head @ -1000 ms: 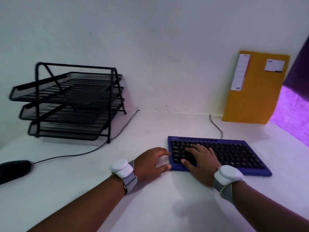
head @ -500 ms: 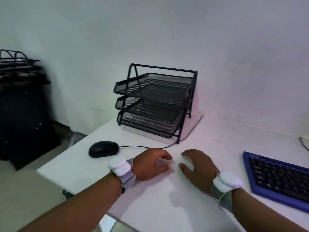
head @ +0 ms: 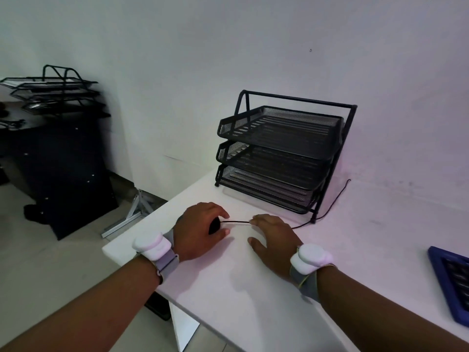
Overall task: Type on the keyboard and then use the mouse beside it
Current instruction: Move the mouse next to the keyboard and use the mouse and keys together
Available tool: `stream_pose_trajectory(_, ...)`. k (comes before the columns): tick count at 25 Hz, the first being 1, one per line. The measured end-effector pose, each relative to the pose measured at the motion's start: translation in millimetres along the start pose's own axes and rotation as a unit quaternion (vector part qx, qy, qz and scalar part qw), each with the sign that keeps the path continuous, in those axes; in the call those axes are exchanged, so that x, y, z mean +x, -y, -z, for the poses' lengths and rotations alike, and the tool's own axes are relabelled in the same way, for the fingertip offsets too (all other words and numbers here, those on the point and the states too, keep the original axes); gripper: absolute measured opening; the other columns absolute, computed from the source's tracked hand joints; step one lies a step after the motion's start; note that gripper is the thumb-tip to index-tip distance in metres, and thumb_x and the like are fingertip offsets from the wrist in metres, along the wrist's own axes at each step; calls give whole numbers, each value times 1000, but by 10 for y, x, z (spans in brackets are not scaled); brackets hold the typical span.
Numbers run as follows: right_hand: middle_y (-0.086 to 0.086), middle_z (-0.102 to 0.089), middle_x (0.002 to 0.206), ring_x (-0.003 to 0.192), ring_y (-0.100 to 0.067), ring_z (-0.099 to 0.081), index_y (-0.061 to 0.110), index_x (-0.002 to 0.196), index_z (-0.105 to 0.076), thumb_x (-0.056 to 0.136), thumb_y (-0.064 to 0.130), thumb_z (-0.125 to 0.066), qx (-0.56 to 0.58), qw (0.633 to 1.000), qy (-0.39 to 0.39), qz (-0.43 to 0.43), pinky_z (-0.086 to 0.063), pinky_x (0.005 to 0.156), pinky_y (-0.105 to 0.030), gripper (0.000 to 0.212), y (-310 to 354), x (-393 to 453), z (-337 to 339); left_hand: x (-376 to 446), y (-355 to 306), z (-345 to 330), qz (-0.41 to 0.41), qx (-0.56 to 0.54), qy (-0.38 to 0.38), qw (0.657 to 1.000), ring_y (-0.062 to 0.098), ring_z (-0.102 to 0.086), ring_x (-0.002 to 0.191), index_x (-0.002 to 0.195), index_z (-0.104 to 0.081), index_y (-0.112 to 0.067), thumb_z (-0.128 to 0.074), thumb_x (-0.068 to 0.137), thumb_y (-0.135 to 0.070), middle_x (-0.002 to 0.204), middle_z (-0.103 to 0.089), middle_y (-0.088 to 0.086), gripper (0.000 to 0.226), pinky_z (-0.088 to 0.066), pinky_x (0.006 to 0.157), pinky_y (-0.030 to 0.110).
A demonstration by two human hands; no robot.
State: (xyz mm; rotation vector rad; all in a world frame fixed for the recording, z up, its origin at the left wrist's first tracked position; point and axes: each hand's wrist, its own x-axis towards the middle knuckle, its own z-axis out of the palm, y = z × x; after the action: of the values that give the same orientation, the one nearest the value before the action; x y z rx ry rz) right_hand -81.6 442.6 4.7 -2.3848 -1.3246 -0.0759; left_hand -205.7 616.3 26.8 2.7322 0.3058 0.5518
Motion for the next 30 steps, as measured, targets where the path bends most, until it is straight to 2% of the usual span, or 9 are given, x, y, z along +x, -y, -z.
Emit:
stream_pose_trajectory(4, 1, -49, 144, 134, -20, -39, 17, 138, -47, 95, 33, -48, -24, 999, 21, 2, -29, 112, -32, 46, 59, 67, -54, 2, 142, 10, 30, 16, 10, 999, 24, -57, 111, 111, -62, -22, -61, 83, -29, 118, -64, -1, 29, -45, 100, 38)
stream_pose_trajectory(7, 0, -53, 139, 129, -22, -43, 16, 136, -48, 96, 31, -46, -36, 999, 20, -20, -33, 108, -33, 43, -16, 47, -27, -4, 113, -50, 17, 2, 16, 1000, 22, -59, 107, 108, -65, -21, -60, 82, -21, 113, -67, -1, 26, -45, 98, 36)
stream_pose_trajectory(10, 1, -55, 135, 125, -22, -46, 17, 133, -52, 97, 30, -47, -44, 998, 19, -38, -35, 104, -33, 39, -140, -8, 63, 18, 4, -112, -15, -19, 16, 1000, 20, -61, 105, 107, -68, -20, -62, 83, -20, 110, -68, 0, 24, -43, 98, 29)
stream_pose_trajectory(14, -1, -60, 126, 116, -24, -52, 18, 122, -61, 96, 26, -48, -53, 997, 20, -60, -41, 97, -34, 30, -364, -131, 212, 41, -252, -235, -31, -30, 35, 998, 20, -57, 114, 118, -66, -20, -60, 85, -18, 121, -65, 2, 34, -34, 100, 21)
stream_pose_trajectory(17, -2, -61, 123, 114, -24, -54, 18, 119, -63, 95, 25, -49, -50, 995, 9, -85, -42, 96, -33, 28, -531, -289, 323, 41, -498, -328, -37, -50, 43, 997, 18, -57, 116, 121, -63, -19, -59, 83, -14, 124, -64, 1, 39, -31, 96, 14)
stream_pose_trajectory(20, -1, -61, 126, 116, -23, -54, 19, 120, -62, 94, 26, -51, -50, 993, -7, -111, -40, 97, -31, 29, -679, -445, 411, 57, -733, -421, -29, -72, 36, 996, 17, -59, 107, 112, -60, -21, -62, 83, -21, 116, -65, -4, 30, -43, 91, 23)
stream_pose_trajectory(23, 0, -59, 129, 117, -22, -55, 19, 124, -59, 94, 29, -51, -45, 990, -17, -136, -40, 99, -30, 33, -827, -637, 533, 91, -999, -536, -40, -80, 35, 995, 17, -60, 101, 106, -61, -23, -65, 82, -28, 109, -67, -6, 25, -48, 88, 30)
stream_pose_trajectory(30, -2, -46, 143, 128, -25, -46, 20, 136, -47, 94, 32, -49, -69, 984, -11, -162, -34, 108, -33, 43, -1156, -1046, 795, 217, -1541, -899, -67, -101, 25, 992, 16, -58, 96, 101, -63, -24, -65, 80, -37, 102, -67, -7, 24, -45, 83, 26)
